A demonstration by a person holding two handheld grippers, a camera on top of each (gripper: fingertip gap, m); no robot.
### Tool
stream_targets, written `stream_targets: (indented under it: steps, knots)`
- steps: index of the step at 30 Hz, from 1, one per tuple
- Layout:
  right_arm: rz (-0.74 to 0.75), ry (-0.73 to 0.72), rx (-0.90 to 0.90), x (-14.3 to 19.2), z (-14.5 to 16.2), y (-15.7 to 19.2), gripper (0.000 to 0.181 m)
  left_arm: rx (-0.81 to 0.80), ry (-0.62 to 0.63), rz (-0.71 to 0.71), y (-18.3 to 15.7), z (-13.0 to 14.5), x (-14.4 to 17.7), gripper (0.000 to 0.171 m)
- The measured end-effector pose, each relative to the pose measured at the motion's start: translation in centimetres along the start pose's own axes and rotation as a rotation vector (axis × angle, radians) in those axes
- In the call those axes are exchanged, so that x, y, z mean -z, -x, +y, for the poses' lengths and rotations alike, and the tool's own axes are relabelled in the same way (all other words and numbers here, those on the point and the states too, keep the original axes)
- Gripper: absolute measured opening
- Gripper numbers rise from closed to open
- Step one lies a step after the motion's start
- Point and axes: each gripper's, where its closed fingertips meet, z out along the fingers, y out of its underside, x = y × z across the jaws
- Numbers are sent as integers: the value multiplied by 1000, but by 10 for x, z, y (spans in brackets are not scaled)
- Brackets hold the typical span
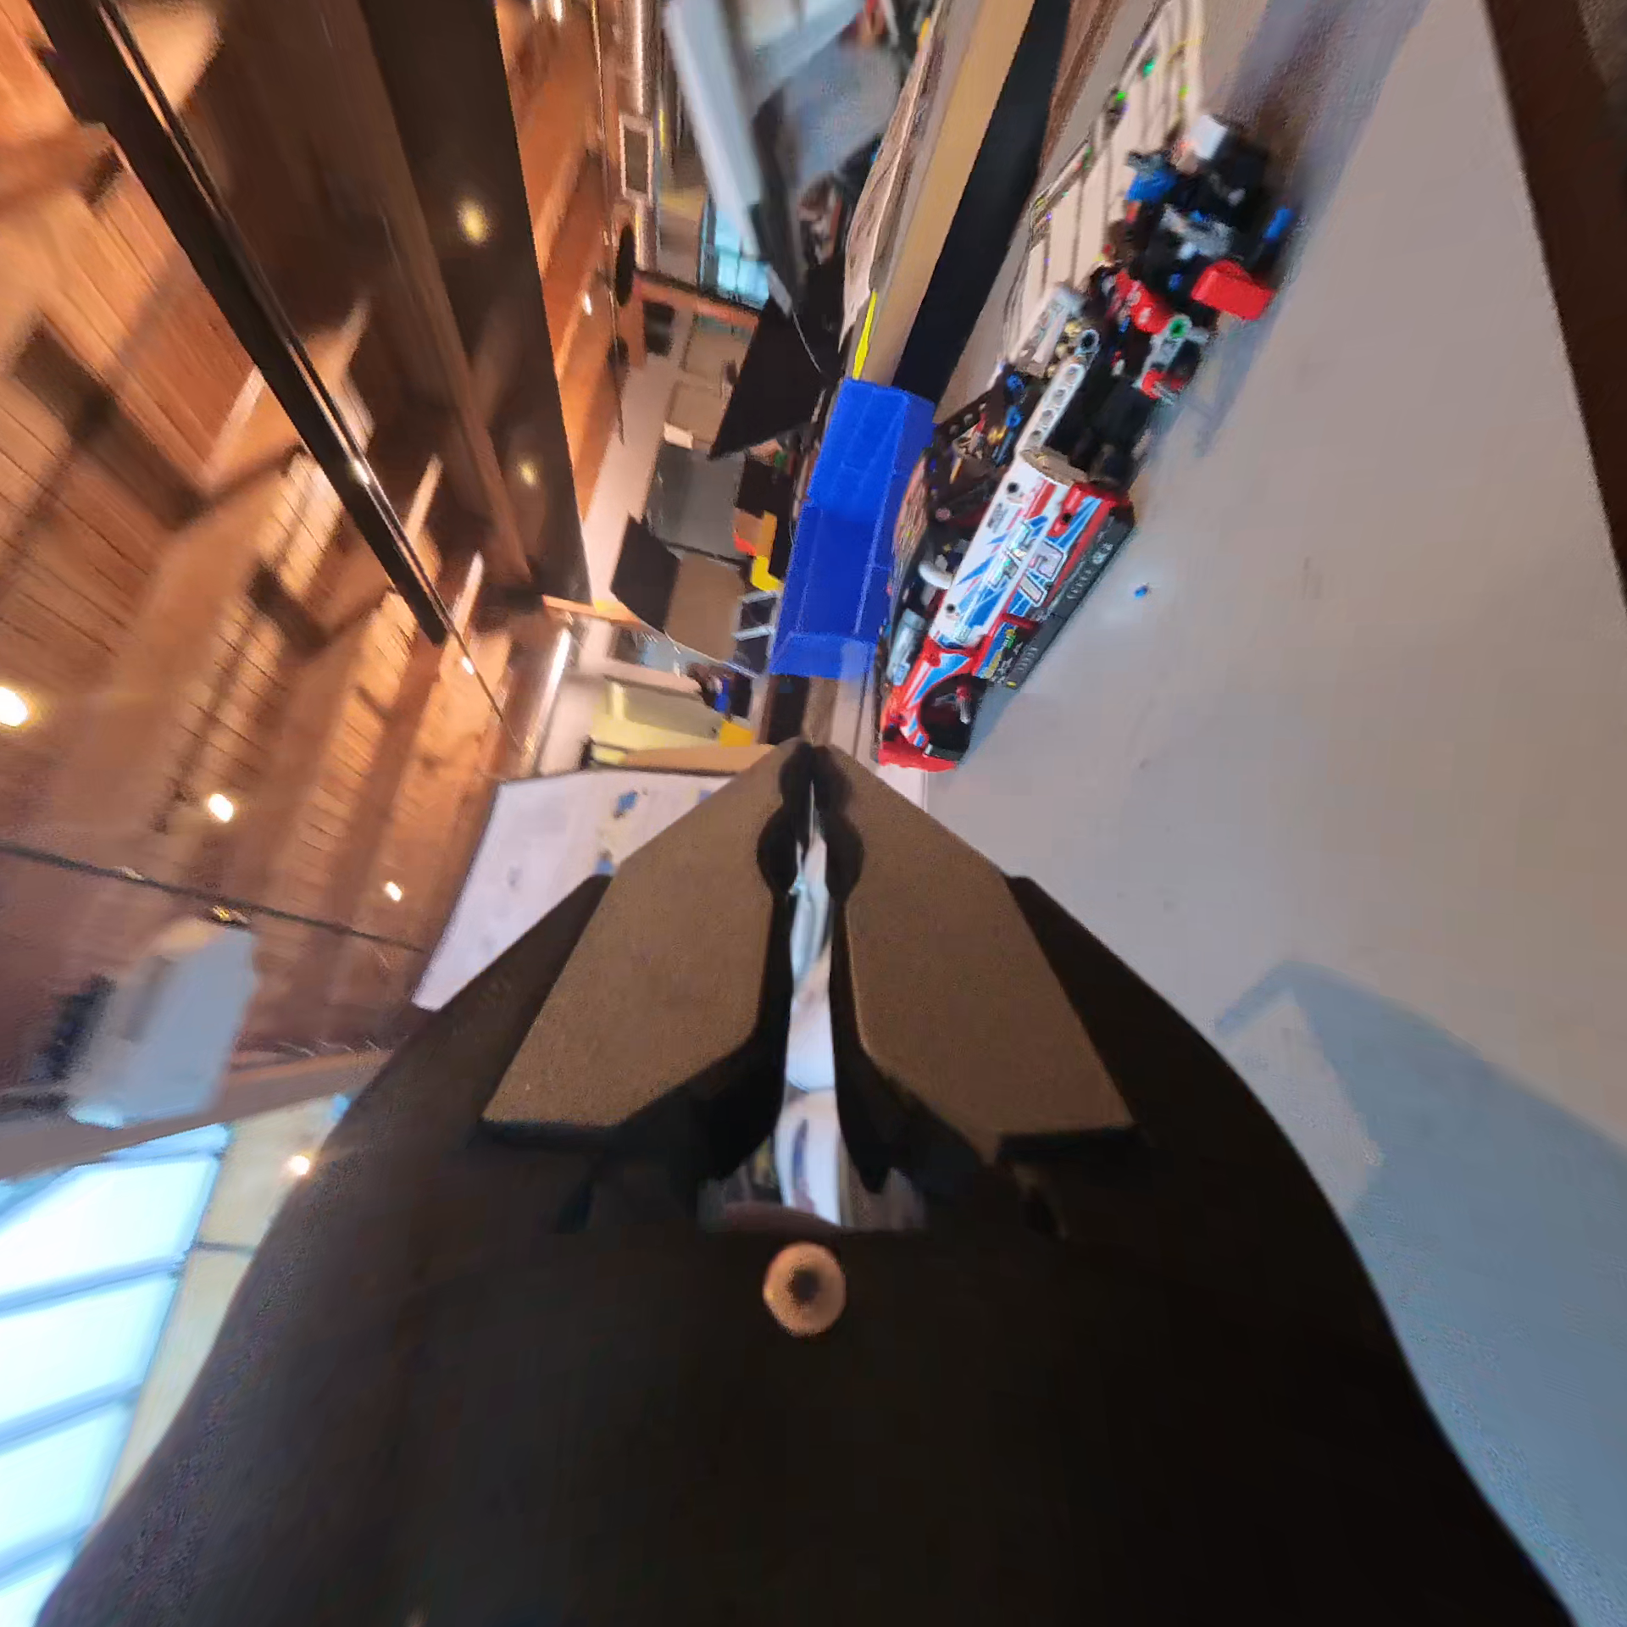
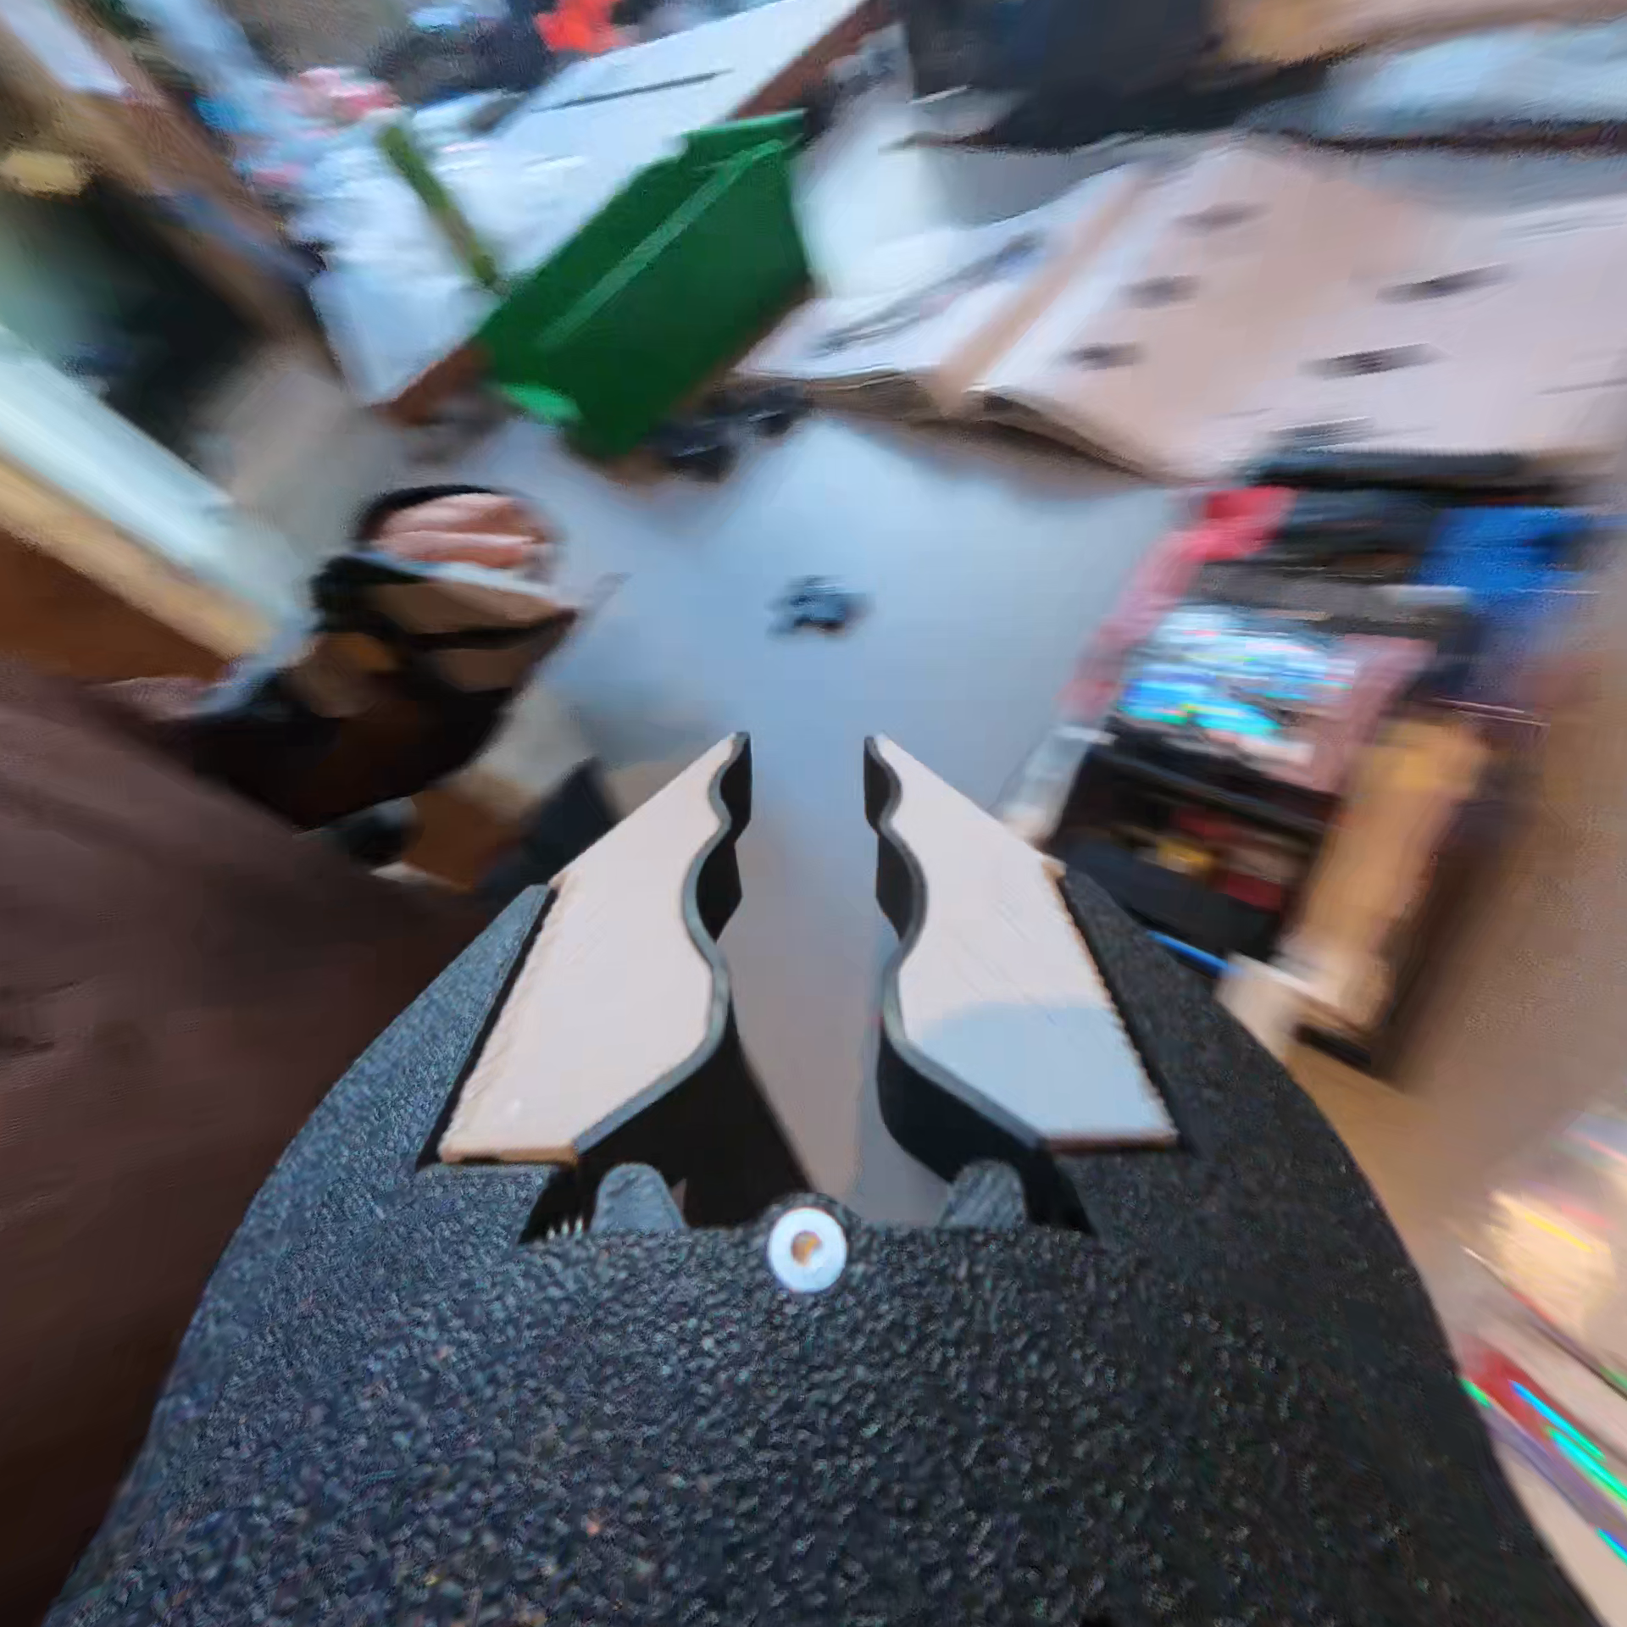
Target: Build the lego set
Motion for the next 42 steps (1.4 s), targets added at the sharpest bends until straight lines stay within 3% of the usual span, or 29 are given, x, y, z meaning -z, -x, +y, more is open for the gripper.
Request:
stream_targets:
  steps: [3,6,12,17,22,24,27,30,33,38,42]
  knots:
    - [-307,67,-65,-62,12,69,25,-140,-94,-4,-5,-13,7,0]
    - [-473,155,-131,-108,18,97,24,-269,-189,4,-3,-27,22,0]
    - [-762,323,-254,-147,19,140,22,-398,-282,86,-7,-37,51,0]
    - [-805,437,-226,-158,32,159,20,-457,-289,103,-8,-34,61,0]
    - [-805,438,-237,-165,31,164,8,-468,-274,90,-10,-32,62,0]
    - [-799,434,-245,-165,30,163,13,-464,-255,82,-10,-30,62,0]
    - [-734,411,-249,-166,29,153,20,-458,-173,55,-5,-18,58,0]
    - [-582,337,-216,-172,31,131,20,-402,4,38,-5,9,48,0]
    - [-545,238,-262,-176,29,123,19,-322,145,36,-17,29,39,0]
    - [-574,172,-384,-182,34,116,19,-296,135,-6,-24,21,31,0]
    - [-610,147,-422,-182,37,119,19,-285,187,-39,-20,34,26,0]
